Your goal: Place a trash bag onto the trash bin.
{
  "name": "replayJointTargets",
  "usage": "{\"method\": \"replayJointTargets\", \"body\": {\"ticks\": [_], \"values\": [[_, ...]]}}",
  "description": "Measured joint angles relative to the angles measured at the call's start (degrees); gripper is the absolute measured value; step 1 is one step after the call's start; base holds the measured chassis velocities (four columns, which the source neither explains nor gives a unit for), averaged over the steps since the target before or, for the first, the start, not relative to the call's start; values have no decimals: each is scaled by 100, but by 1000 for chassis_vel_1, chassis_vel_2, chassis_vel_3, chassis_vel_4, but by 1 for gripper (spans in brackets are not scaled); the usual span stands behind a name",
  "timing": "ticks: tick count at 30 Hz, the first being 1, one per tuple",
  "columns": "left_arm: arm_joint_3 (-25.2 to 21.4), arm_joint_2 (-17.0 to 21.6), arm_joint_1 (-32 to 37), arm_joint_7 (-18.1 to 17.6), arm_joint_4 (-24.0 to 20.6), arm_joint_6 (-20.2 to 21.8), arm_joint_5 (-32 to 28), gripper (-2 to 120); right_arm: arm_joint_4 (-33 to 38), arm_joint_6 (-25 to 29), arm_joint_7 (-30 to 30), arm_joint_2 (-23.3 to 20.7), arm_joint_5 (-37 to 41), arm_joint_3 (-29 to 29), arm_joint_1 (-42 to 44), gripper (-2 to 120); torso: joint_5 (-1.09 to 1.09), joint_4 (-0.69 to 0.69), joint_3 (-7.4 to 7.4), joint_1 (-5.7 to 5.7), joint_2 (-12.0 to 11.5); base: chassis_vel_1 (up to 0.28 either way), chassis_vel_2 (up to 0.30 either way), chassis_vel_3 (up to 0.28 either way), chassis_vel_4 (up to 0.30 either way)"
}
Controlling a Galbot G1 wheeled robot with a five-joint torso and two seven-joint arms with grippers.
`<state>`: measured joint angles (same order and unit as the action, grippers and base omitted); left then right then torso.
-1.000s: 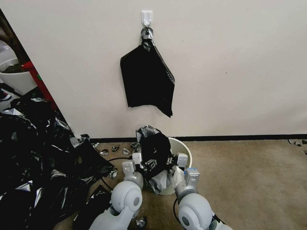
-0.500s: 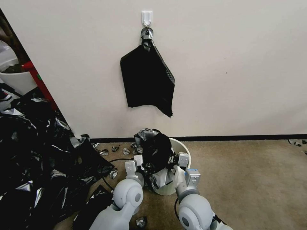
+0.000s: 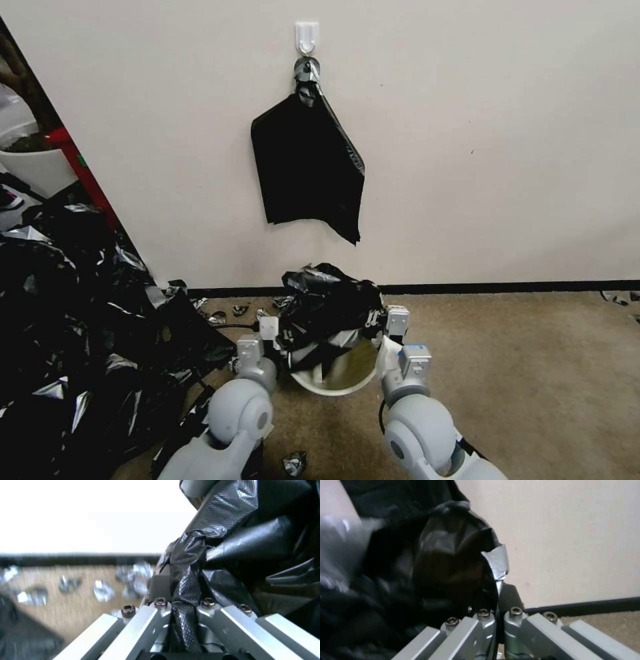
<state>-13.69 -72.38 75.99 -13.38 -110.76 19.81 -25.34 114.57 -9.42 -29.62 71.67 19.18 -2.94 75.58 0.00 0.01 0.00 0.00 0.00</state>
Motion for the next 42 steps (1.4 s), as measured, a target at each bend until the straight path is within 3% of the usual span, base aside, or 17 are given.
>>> {"method": "replayJointTargets", "body": {"ticks": [3,11,17,26,28,31,37,42], "values": [[-282,49,48,430,10,-601,-14,3,72,-165,-158,-48,490,-77,121,0,-1,-1,0,0,0,0,0,0,0],[-658,48,-10,1139,55,-1127,-437,3,301,-430,-270,-47,1285,-34,511,0,0,-1,0,0,0,0,0,0,0],[-677,34,-24,1163,11,-1126,-524,3,306,-416,-210,-5,1135,69,599,0,0,-1,0,0,0,0,0,0,0],[-606,11,-20,930,81,-1117,-332,3,302,-108,-216,54,85,98,621,1,0,0,0,0,0,0,0,0,0],[-596,13,-58,847,105,-1112,-282,3,315,-105,-237,48,-122,99,654,3,0,-1,0,0,0,0,0,0,0],[-549,40,-174,682,173,-1066,-187,3,470,-156,-234,-54,-687,156,852,17,0,-1,0,0,0,0,0,0,0],[-482,52,-321,555,244,-914,-150,3,661,-296,-77,-264,-1098,266,1134,39,0,-1,0,0,0,0,0,0,0],[-395,42,-356,516,295,-895,-18,3,728,-99,154,-348,-1866,305,1203,56,0,-1,0,0,0,0,0,0,0]]}}
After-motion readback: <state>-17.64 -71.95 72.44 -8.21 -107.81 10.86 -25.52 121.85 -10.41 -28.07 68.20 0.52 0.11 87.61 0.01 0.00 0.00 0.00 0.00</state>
